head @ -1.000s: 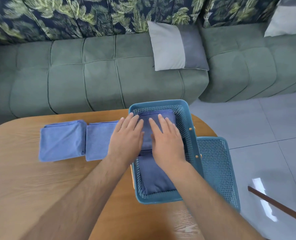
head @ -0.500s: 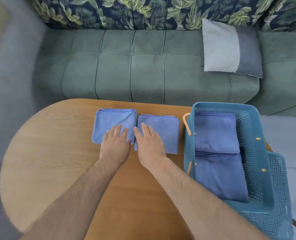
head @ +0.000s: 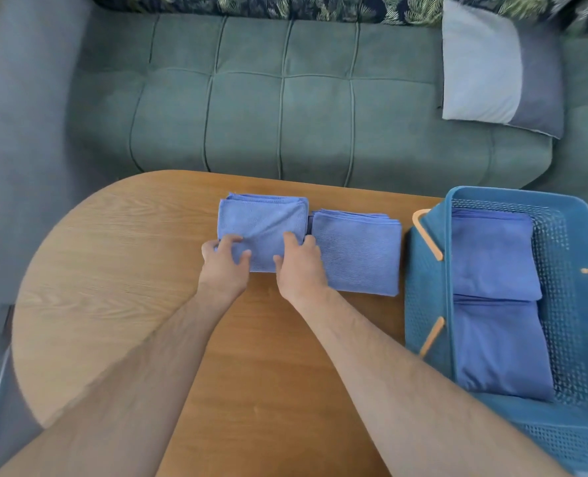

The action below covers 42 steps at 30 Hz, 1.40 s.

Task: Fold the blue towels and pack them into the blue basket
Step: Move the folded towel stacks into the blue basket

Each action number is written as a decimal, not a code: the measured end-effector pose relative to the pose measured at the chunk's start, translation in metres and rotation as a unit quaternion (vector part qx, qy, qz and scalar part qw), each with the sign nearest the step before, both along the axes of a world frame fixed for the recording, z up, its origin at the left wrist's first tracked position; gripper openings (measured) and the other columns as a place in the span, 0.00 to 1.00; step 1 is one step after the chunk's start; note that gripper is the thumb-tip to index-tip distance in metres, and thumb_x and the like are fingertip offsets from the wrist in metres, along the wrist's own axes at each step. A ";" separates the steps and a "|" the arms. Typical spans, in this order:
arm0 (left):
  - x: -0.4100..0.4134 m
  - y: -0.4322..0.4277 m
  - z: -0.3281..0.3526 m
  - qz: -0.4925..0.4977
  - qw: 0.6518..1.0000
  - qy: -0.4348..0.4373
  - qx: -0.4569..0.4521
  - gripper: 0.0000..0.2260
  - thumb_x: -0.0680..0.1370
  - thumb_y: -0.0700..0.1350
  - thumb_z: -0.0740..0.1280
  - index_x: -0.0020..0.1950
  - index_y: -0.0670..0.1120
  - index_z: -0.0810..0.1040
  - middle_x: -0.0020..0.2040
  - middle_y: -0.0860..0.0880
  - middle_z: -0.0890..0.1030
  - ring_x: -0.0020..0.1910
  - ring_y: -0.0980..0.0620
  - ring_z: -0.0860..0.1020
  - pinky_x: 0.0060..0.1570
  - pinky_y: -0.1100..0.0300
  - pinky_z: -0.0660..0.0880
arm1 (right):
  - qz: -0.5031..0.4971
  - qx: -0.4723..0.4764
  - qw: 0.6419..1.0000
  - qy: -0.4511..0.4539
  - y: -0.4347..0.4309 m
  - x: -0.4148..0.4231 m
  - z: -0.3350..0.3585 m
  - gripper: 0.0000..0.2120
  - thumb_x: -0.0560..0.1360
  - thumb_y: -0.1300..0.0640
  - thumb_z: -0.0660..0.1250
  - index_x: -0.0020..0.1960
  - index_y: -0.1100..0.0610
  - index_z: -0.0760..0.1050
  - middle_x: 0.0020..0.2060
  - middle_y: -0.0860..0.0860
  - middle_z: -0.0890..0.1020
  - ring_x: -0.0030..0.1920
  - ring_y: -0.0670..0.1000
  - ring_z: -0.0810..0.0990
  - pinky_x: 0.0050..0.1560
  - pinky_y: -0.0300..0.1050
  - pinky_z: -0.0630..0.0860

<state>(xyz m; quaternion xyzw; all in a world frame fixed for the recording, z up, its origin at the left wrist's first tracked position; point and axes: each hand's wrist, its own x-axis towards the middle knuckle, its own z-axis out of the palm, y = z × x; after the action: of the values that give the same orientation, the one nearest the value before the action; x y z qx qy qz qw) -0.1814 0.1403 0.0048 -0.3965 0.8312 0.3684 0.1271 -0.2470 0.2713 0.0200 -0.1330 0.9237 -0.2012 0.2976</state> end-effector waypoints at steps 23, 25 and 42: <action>0.027 0.076 0.132 0.029 0.960 0.086 0.265 0.21 0.68 0.41 0.72 0.56 0.61 0.80 0.59 0.50 0.78 0.52 0.56 0.80 0.50 0.59 0.79 | -0.011 -0.145 0.989 0.009 0.135 0.022 0.097 0.33 0.74 0.59 0.61 0.76 0.41 0.61 0.67 0.43 0.63 0.55 0.53 0.76 0.52 0.51 0.77; 0.024 0.108 0.146 -0.040 0.968 0.096 0.226 0.22 0.71 0.40 0.74 0.61 0.61 0.78 0.59 0.53 0.75 0.54 0.63 0.77 0.49 0.70 0.74 | -0.013 -0.126 0.990 0.059 0.170 0.024 0.112 0.30 0.75 0.56 0.63 0.76 0.44 0.64 0.67 0.45 0.65 0.59 0.53 0.74 0.56 0.51 0.75; -0.026 0.326 0.122 -0.516 0.842 0.032 -0.154 0.18 0.71 0.49 0.73 0.59 0.46 0.76 0.53 0.44 0.74 0.45 0.43 0.77 0.43 0.53 0.71 | -0.065 0.074 0.995 0.020 0.366 0.011 0.107 0.27 0.75 0.61 0.63 0.73 0.50 0.68 0.62 0.53 0.70 0.59 0.59 0.73 0.54 0.52 0.74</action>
<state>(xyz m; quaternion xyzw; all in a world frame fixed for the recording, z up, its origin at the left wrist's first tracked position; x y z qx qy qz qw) -0.2073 0.4661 0.1265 0.0875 0.9653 0.1291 0.2094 -0.2363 0.6371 0.1273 -0.0541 0.9487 -0.1482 0.2741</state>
